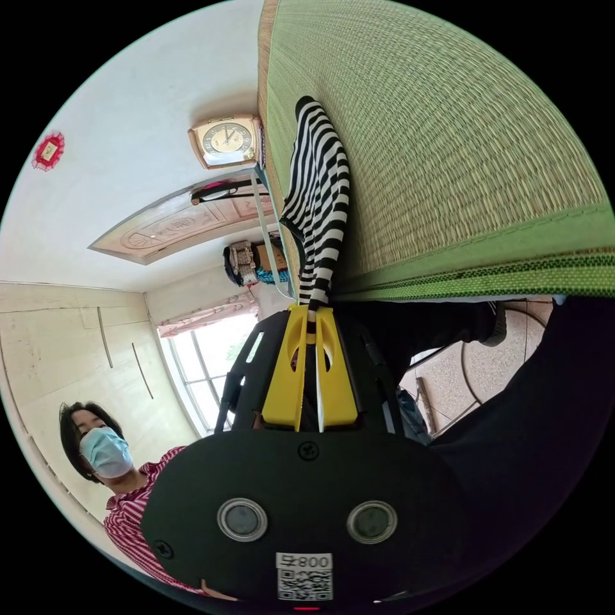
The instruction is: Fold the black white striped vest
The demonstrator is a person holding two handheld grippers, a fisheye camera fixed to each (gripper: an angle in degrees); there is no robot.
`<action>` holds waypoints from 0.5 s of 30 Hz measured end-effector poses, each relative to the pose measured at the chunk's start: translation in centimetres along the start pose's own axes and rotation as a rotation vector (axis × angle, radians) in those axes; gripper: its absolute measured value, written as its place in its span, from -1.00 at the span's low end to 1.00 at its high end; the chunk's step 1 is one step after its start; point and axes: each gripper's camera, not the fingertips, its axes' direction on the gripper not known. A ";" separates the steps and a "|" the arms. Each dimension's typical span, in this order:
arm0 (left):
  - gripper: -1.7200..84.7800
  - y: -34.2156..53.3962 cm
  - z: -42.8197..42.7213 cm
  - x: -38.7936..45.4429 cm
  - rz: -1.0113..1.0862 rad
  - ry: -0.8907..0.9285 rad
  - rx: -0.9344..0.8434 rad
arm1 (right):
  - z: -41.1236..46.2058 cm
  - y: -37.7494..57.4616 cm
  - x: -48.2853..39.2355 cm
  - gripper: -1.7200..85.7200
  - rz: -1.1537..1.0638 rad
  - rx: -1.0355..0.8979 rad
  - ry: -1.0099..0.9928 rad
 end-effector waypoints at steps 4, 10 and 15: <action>-0.69 -0.1 0.3 0.4 0.008 -0.004 -0.033 | 0.2 -1.4 0.0 -0.92 0.002 -0.002 0.005; -0.72 0.0 0.9 2.0 0.048 -0.045 -0.081 | 0.2 -3.8 -0.5 -0.92 -0.003 -0.004 0.010; -0.73 0.0 1.5 2.9 0.063 -0.080 -0.113 | 0.1 -5.8 -1.0 -0.92 -0.008 -0.007 0.012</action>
